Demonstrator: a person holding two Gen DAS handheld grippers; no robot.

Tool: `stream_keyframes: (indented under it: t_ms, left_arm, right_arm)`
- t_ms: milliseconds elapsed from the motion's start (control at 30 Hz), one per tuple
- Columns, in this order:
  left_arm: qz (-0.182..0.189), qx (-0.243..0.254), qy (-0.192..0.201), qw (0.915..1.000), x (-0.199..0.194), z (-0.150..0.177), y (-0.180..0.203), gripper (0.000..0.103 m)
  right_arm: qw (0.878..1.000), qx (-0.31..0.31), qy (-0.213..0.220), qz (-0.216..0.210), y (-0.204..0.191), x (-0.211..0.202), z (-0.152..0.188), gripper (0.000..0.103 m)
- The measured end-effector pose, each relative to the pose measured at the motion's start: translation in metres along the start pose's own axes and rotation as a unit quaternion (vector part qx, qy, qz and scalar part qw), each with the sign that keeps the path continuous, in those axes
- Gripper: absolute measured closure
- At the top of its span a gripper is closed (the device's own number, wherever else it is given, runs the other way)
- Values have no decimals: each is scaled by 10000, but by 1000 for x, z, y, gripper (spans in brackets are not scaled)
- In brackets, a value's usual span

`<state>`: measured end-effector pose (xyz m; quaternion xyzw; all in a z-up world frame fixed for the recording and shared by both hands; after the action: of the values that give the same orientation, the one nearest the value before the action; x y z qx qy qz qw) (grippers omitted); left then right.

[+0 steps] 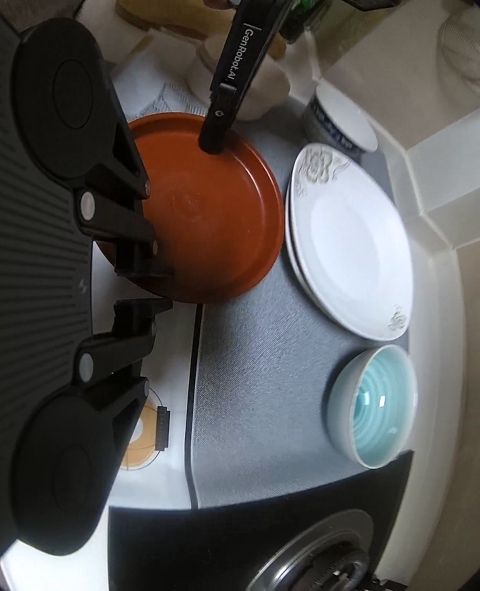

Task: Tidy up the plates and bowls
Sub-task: 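Lift the brown plate and set it onto the stacked white plates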

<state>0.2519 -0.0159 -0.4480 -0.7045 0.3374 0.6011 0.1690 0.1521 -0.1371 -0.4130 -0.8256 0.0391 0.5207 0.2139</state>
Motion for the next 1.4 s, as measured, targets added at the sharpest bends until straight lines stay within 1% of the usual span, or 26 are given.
stream_keyframes:
  t_ms: [67, 133, 200, 233, 333, 400, 533, 633, 700, 767, 833, 900, 967, 1000, 1067, 1133, 1200, 1300, 1400]
  left_arm:
    - [-66, 22, 102, 9999, -11, 0, 2, 88]
    - [-71, -73, 190, 9998, -22, -2, 1, 88]
    - [-120, -117, 347, 9993, -36, -7, 0, 88]
    - [-201, -93, 463, 9987, -45, -11, -1, 88]
    - [-663, 173, 832, 9942, -70, -25, 2, 87]
    - [-818, 221, 975, 9916, -82, -34, -1, 87]
    - [-843, 159, 1175, 9894, -114, -56, -11, 87]
    - [-965, 191, 1381, 9855, -129, -71, -21, 87]
    - [-1014, 221, 1483, 9835, -131, -83, -27, 87]
    - [-989, 82, 1563, 9827, -130, -95, -35, 87]
    - [-916, -102, 1544, 9837, -123, -106, -41, 87]
    - [-927, -173, 1548, 9834, -109, -118, -47, 86]
    - [-898, -170, 1512, 9843, -89, -130, -53, 85]
    - [-812, -251, 1445, 9859, -76, -134, -58, 85]
    - [-610, -529, 1256, 9888, -50, -139, -68, 85]
    - [-590, -651, 1168, 9893, -31, -140, -77, 85]
    - [-659, -581, 1191, 9890, -20, -142, -78, 85]
    - [-815, -451, 1228, 9881, -9, -143, -79, 85]
    - [-832, -444, 1235, 9879, 3, -145, -79, 87]
  right_arm:
    - [9999, 85, 78, -91, -5, -15, -2, 91]
    - [9995, 217, 158, -163, -11, -30, -5, 91]
    - [9992, 212, 276, -210, -18, -44, -11, 91]
    - [9989, 190, 347, -235, -23, -50, -15, 91]
    - [9977, 199, 502, -406, -36, -65, -29, 91]
    - [9970, 235, 604, -427, -44, -70, -42, 91]
    - [9954, 352, 760, -468, -49, -76, -70, 92]
    - [9944, 144, 917, -513, -58, -79, -92, 92]
    - [9928, 7, 1073, -528, -61, -78, -106, 92]
    - [9908, 206, 1173, -645, -58, -72, -122, 92]
    - [9892, 322, 1297, -598, -55, -62, -140, 92]
    - [9874, 460, 1403, -574, -50, -50, -154, 91]
    - [9872, 424, 1477, -426, -43, -33, -164, 91]
    - [9869, 406, 1519, -366, -39, -23, -167, 91]
    - [9876, 582, 1433, -271, -28, 0, -169, 91]
    - [9884, 702, 1323, -252, -22, 18, -165, 92]
    - [9900, 597, 1275, -112, -21, 32, -161, 92]
    - [9914, 557, 1184, -20, -18, 46, -156, 92]
    - [9914, 535, 1178, 168, -13, 56, -156, 93]
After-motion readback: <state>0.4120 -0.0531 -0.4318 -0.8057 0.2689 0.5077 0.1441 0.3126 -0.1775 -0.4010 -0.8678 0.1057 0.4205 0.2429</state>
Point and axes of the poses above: each gripper's, at about its wrist camera, not at the fingertips, and x roughly the way its jaws point, y to its right, z to its underside, the point moved 10 cm from there along x, roughly the way its jaws point, and after that the axes turned 8 degrees about x, right-handed, at the moved point
